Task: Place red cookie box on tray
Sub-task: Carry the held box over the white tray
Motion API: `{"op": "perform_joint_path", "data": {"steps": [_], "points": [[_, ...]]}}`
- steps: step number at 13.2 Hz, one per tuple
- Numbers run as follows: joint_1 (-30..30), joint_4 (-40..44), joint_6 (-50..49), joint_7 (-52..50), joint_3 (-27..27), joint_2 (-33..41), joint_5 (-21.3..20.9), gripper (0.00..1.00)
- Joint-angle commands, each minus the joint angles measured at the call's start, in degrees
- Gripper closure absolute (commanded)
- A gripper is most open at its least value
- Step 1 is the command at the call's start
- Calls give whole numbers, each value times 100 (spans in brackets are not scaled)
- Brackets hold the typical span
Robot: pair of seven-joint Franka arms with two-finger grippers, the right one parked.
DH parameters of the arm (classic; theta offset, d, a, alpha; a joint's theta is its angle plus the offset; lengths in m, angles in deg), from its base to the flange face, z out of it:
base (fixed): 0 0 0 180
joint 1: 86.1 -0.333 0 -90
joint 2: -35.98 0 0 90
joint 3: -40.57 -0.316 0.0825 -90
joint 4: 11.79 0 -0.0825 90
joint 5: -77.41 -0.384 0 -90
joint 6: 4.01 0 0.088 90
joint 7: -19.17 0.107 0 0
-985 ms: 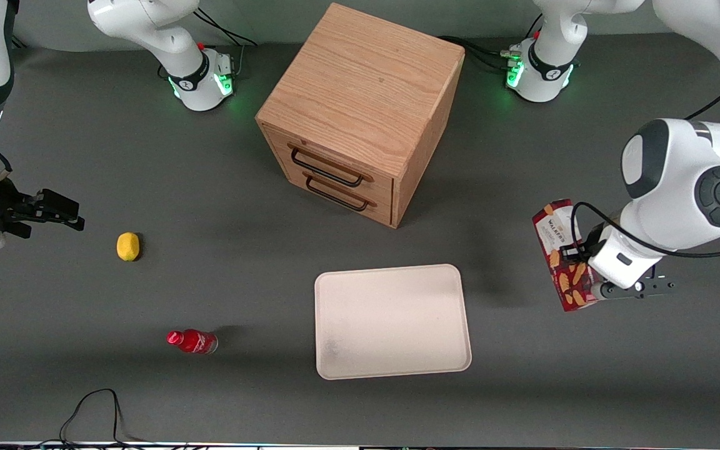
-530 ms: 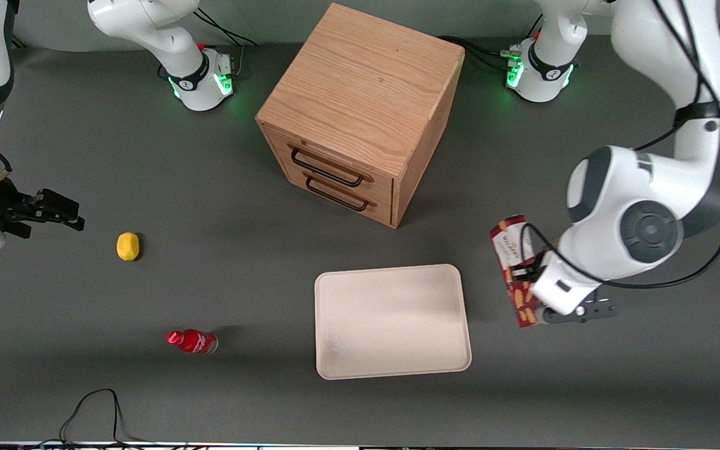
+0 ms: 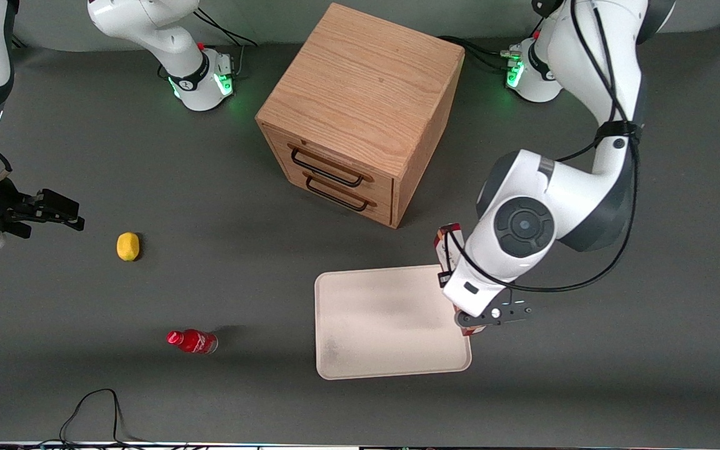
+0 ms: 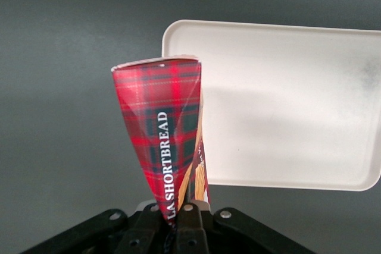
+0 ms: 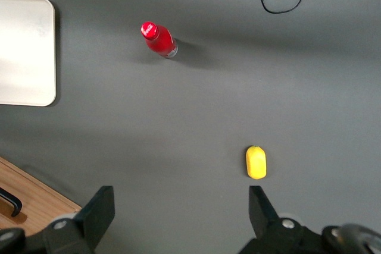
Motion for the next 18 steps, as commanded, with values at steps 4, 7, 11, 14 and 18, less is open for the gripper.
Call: {"op": "perform_joint_path", "data": {"steps": [4, 7, 11, 14, 18], "points": [[13, 238, 369, 1031, -46, -606, -177, 100], [-13, 202, 809, 1085, -55, -985, -186, 100], [-13, 97, 1239, 1068, -64, -1284, -318, 100], [4, 53, 1249, 1050, -64, -1293, -318, 100], [31, 26, 1249, 911, -72, -1276, -485, 0]]}}
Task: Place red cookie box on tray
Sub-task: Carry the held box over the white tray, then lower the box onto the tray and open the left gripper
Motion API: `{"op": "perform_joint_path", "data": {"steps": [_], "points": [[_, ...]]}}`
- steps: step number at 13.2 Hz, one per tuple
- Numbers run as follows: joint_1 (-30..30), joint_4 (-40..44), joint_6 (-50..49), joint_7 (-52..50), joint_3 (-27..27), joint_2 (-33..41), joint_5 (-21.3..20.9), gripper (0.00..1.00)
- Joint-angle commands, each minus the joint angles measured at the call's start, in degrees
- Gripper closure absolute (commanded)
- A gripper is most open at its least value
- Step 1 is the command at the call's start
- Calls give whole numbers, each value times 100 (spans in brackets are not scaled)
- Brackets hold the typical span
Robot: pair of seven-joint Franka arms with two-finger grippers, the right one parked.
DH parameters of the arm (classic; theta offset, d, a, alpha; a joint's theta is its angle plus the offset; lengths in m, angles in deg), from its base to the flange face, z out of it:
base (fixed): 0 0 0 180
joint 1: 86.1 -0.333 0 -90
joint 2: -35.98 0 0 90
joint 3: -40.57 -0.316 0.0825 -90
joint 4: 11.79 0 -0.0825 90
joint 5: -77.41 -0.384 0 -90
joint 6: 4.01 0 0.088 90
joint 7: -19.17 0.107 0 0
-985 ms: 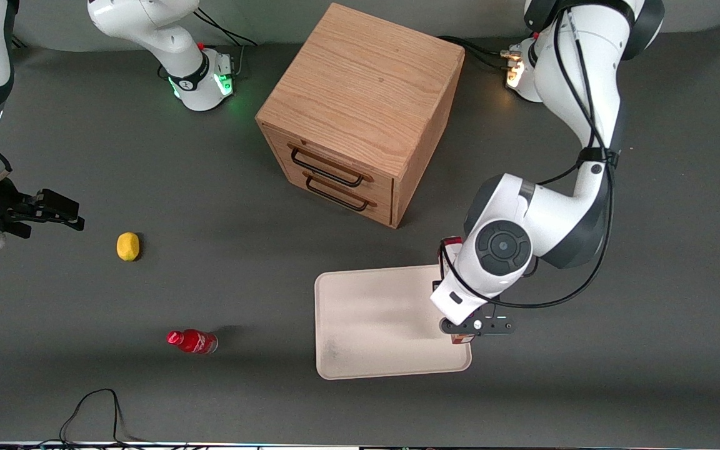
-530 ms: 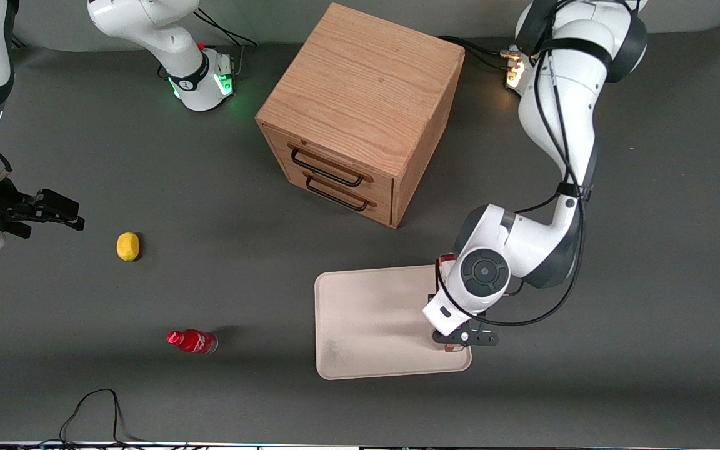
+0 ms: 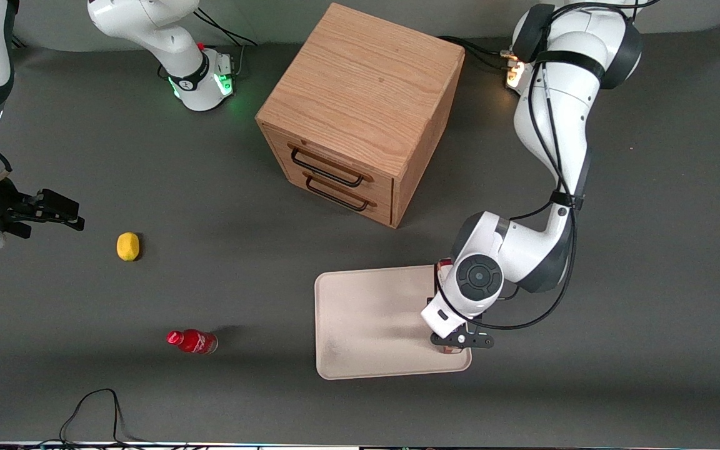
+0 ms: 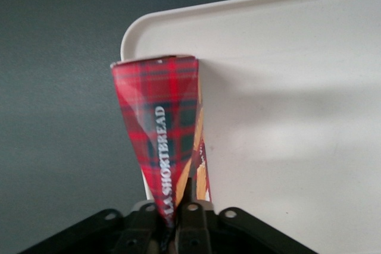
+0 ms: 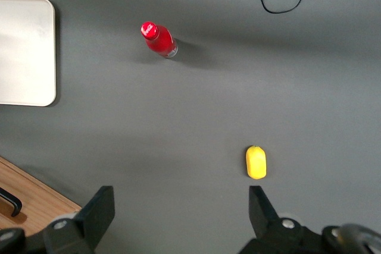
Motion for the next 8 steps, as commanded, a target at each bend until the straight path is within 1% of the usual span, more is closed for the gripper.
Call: {"op": "perform_joint_path", "data": {"steps": [1, 4, 6, 8], "points": [[43, -12, 3, -183, -31, 83, -148, 0], [8, -12, -259, -236, -40, 380, -96, 0], [-28, 49, -837, -324, -40, 714, -78, 0], [-45, 49, -1365, -351, -22, 1206, -52, 0]]}}
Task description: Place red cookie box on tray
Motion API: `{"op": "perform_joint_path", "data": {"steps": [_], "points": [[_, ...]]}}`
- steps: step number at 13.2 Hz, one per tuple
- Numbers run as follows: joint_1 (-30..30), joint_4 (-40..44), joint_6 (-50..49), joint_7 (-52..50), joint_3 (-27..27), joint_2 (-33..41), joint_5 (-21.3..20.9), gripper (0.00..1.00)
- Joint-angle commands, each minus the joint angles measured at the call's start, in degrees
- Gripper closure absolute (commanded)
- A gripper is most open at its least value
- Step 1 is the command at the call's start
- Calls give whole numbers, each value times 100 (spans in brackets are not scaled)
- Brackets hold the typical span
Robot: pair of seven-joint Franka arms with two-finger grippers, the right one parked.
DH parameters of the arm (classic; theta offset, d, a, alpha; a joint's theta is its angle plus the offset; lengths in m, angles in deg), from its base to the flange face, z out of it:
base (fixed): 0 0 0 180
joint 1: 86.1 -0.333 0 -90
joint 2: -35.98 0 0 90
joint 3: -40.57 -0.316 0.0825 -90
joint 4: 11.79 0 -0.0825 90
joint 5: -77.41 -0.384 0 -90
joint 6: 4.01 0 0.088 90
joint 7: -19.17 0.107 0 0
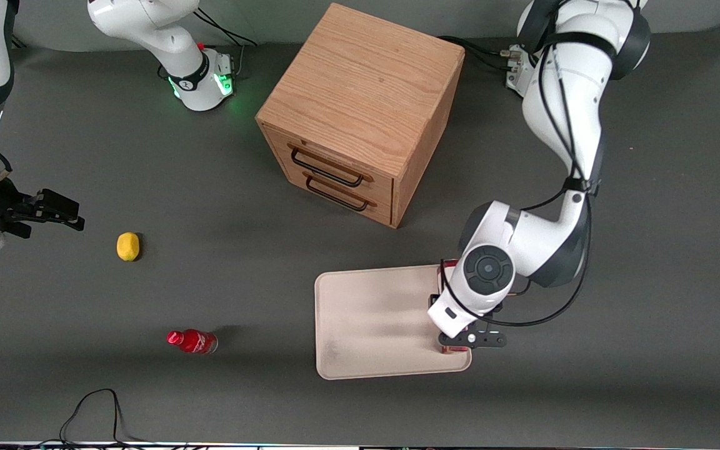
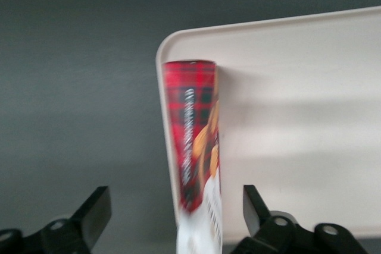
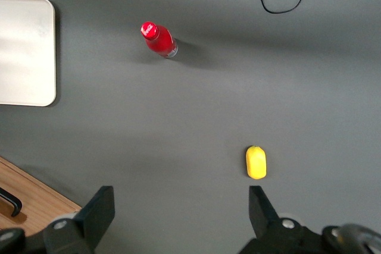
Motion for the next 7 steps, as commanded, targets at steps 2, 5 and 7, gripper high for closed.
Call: {"op": "perform_joint_path", "data": {"steps": [2, 5, 7], "points": [[20, -131, -1022, -171, 1, 1143, -4, 0], [11, -201, -1569, -154, -7, 1838, -21, 0], [-76, -611, -1596, -58, -7, 2374, -30, 0]]}}
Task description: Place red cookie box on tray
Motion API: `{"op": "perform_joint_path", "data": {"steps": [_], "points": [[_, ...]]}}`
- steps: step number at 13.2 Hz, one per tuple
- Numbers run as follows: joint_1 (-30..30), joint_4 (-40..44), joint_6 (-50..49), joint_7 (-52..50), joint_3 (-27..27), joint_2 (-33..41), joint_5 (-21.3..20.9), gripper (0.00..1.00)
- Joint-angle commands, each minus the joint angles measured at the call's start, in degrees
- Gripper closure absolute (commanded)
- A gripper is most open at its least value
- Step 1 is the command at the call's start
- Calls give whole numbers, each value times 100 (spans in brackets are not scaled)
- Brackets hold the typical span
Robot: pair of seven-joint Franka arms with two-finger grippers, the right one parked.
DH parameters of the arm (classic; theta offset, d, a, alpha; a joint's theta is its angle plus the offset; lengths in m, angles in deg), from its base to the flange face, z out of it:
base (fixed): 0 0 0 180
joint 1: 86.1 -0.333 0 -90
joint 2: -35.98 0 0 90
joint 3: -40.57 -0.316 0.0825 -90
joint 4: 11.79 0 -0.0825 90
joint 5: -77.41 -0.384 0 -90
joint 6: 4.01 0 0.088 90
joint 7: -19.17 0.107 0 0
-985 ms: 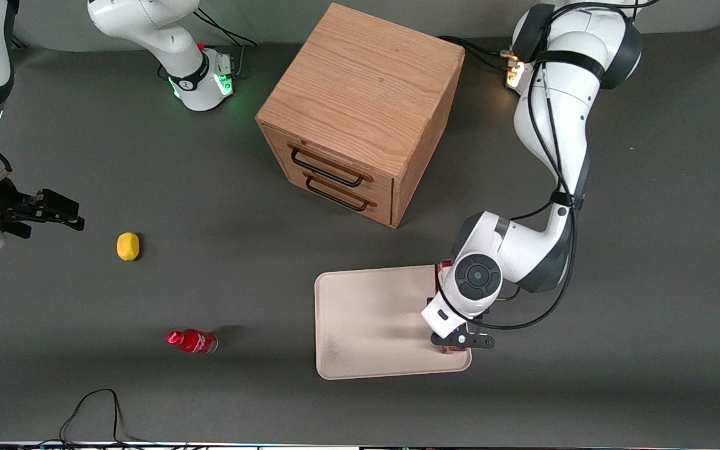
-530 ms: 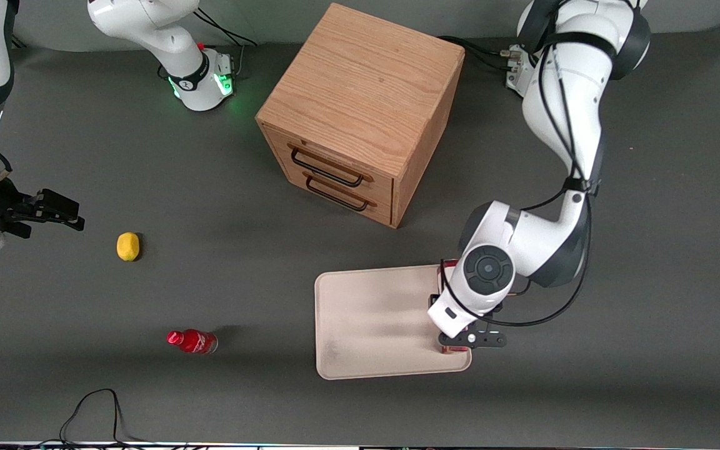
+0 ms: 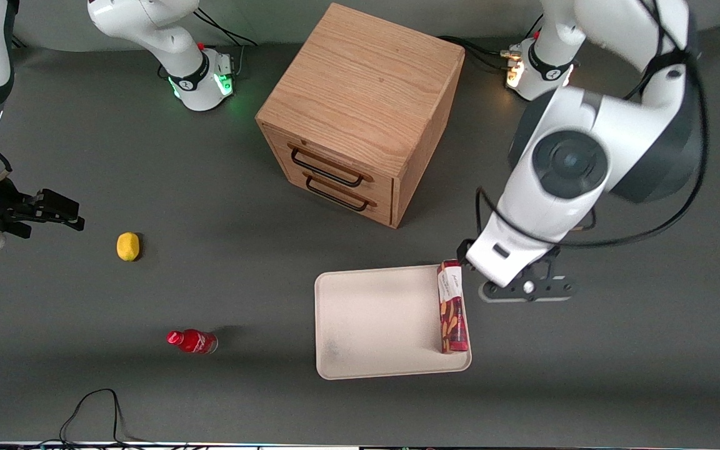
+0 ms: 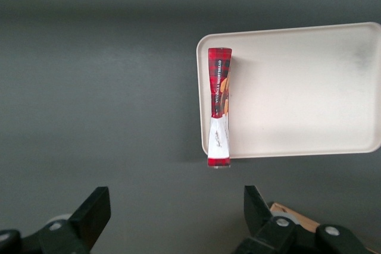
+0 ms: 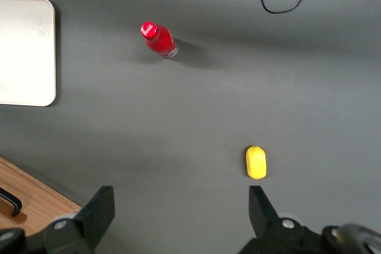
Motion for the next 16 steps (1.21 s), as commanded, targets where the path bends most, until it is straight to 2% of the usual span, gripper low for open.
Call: {"op": "perform_joint_path", "data": {"steps": [1, 4, 7, 9, 11, 12, 14, 16], "points": [[-248, -915, 37, 27, -10, 835, -46, 0], [-819, -1837, 335, 482, -10, 1469, -55, 0], [-1461, -3190, 1370, 1063, -10, 2215, -46, 0], [-1856, -3764, 1671, 1624, -10, 2612, -29, 0], [-2191, -4011, 1663, 2213, -36, 2902, 15, 0], [-2279, -4064, 1629, 2381, -71, 3008, 189, 0], [-2280, -4021, 1541, 2436, -308, 3096, 332, 0], [-2280, -3803, 1182, 2436, -318, 3158, 340, 0]]}}
